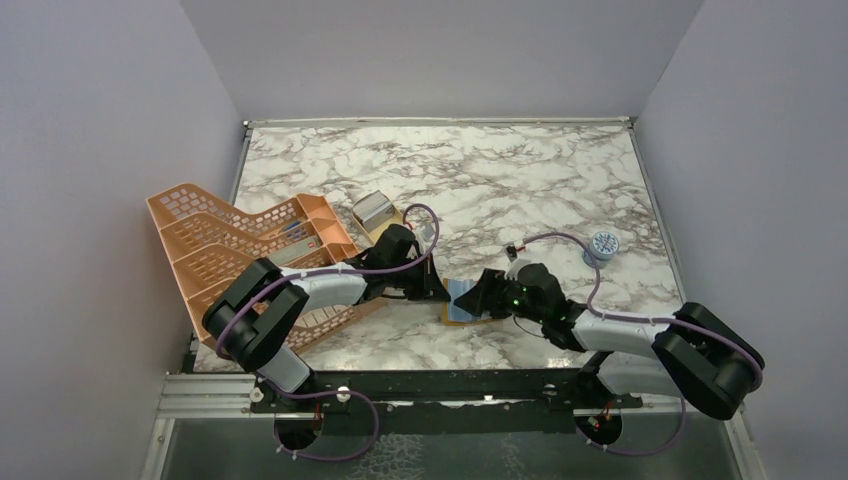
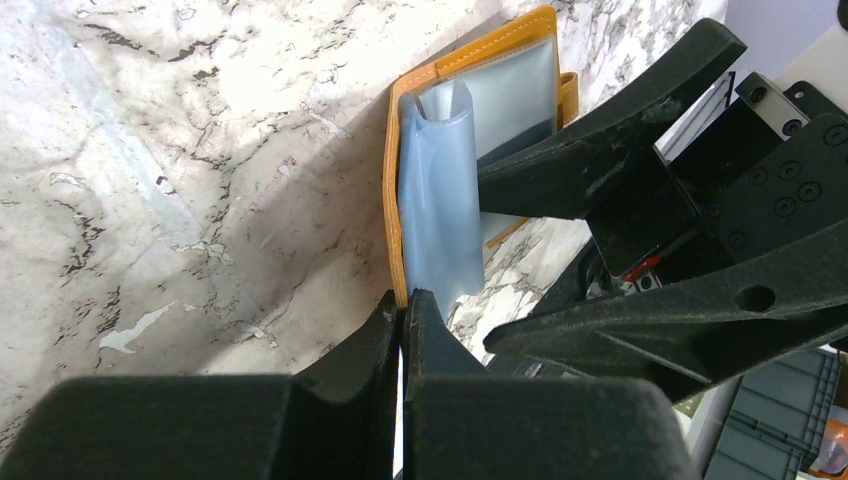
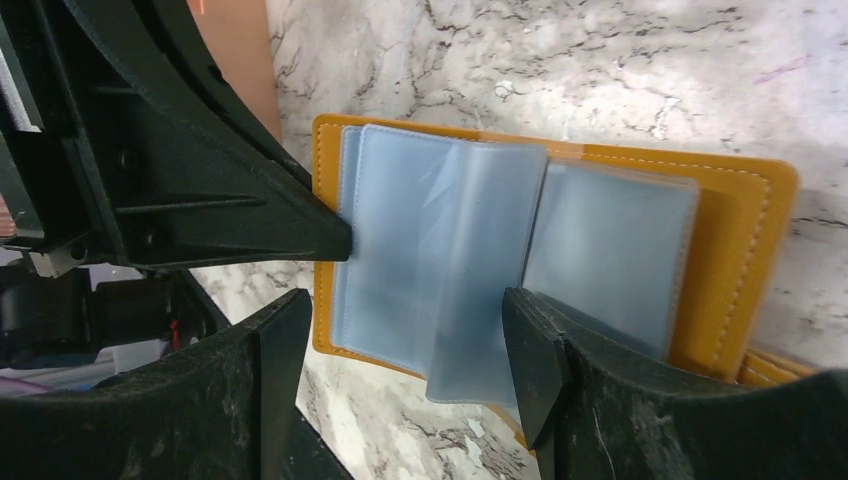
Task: Put the credit cards into the card holder
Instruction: Open the card holder at the center of the board.
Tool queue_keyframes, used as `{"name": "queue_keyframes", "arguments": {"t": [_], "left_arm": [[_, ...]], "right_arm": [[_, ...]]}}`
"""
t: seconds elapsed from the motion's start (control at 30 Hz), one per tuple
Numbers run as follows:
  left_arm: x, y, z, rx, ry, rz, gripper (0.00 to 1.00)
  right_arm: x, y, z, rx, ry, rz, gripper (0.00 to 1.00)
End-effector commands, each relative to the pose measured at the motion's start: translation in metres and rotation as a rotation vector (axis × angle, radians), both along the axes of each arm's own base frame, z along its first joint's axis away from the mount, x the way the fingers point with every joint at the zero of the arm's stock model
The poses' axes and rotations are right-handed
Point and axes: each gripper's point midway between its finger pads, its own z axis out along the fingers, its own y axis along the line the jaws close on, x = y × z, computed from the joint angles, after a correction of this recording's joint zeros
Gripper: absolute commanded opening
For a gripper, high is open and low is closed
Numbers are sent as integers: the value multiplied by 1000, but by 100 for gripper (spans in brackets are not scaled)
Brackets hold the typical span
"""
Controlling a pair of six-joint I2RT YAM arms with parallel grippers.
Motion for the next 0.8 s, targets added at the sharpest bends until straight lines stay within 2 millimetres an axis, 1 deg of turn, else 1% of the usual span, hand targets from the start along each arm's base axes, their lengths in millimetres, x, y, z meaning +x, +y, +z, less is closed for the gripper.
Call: {"name": "queue_keyframes", "arguments": {"t": [0.0, 0.13, 0.4, 0.67, 0.77], "left_arm": [[-3, 2, -7, 19, -8, -13, 0], [-3, 2, -9, 24, -9, -13, 0], [-2, 1, -10, 25, -12, -13, 0], [-2, 2, -11, 29, -11, -11, 0], [-2, 2, -12, 30, -10, -11, 0]], "right_arm": [[-4, 15, 14, 100, -4, 57, 71], [-5, 17, 18, 122, -12, 65, 70], [-8, 24, 35, 193, -48, 112, 70], [-4, 29, 42, 205, -70, 136, 69], [-3, 31, 40, 200, -67, 141, 69]]}}
